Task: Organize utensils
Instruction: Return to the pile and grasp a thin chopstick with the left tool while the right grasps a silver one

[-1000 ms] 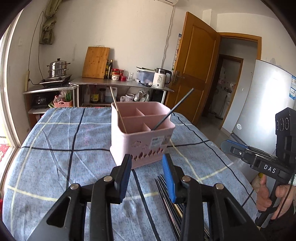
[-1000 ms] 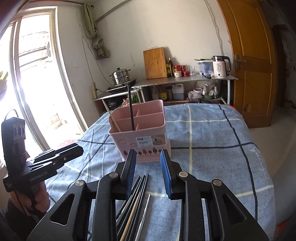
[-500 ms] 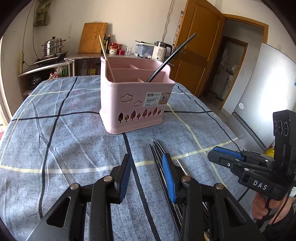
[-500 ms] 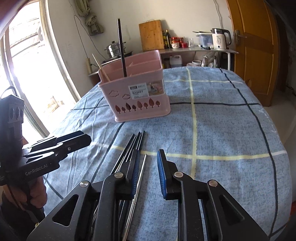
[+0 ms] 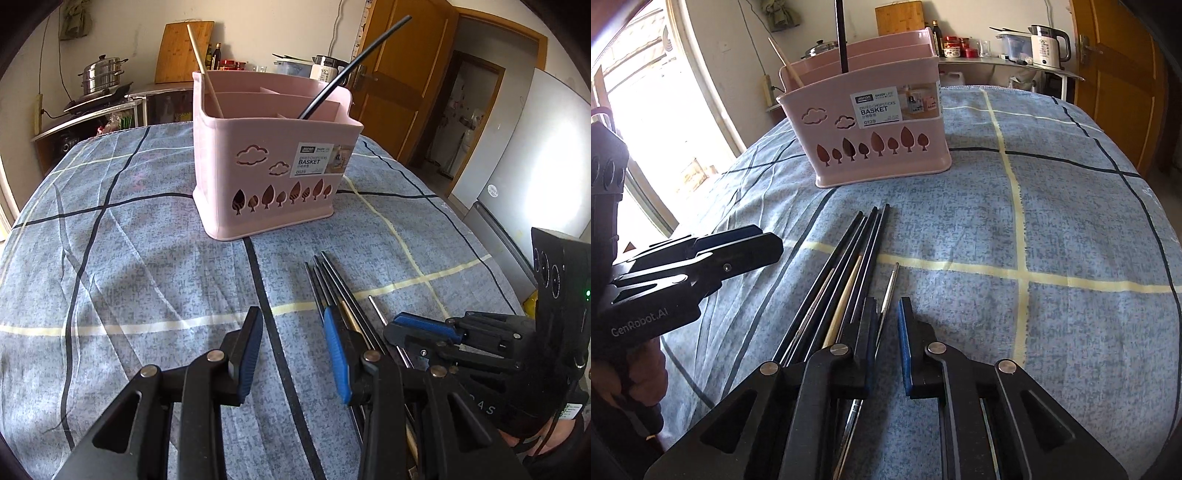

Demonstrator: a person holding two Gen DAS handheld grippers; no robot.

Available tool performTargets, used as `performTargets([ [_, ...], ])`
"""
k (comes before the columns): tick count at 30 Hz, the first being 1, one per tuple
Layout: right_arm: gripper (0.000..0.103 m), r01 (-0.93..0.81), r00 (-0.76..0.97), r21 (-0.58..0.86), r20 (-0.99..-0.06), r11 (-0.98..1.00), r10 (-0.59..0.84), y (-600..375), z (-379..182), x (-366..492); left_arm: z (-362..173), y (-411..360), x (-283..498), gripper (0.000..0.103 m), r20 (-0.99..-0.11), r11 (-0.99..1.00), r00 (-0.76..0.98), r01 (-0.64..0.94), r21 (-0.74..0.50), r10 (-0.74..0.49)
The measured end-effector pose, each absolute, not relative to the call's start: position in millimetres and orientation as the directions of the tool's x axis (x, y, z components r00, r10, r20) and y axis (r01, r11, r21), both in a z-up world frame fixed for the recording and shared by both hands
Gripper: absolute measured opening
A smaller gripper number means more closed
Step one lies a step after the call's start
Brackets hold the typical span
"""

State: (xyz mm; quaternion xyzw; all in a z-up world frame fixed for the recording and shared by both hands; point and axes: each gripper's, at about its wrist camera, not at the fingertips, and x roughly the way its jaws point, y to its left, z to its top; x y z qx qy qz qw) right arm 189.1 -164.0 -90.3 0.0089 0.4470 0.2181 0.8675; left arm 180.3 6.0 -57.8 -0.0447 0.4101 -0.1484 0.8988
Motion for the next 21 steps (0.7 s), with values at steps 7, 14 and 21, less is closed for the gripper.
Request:
performTargets([
  [7, 0.006, -0.357, 0.510, 0.216, -0.770, 0.909, 0.383, -176, -90, 191, -64, -10, 198, 0.036, -0.759, 0.953, 0.580, 0.240, -0.186, -0.295],
  [14, 0.006, -0.359, 0.504, 0.238, -0.764, 0.902, 0.402, -181, -91, 192, -79, -21, 218, 0.027, -0.790, 0.960, 0.552, 0.227, -0.165, -0.266],
  [21, 0.006, -0.361, 0.502, 0.248, -0.761, 0.899, 0.412, -182, -92, 193, -79, -25, 218, 0.027, -0.785, 0.964, 0.570, 0.236, -0.126, -0.242],
])
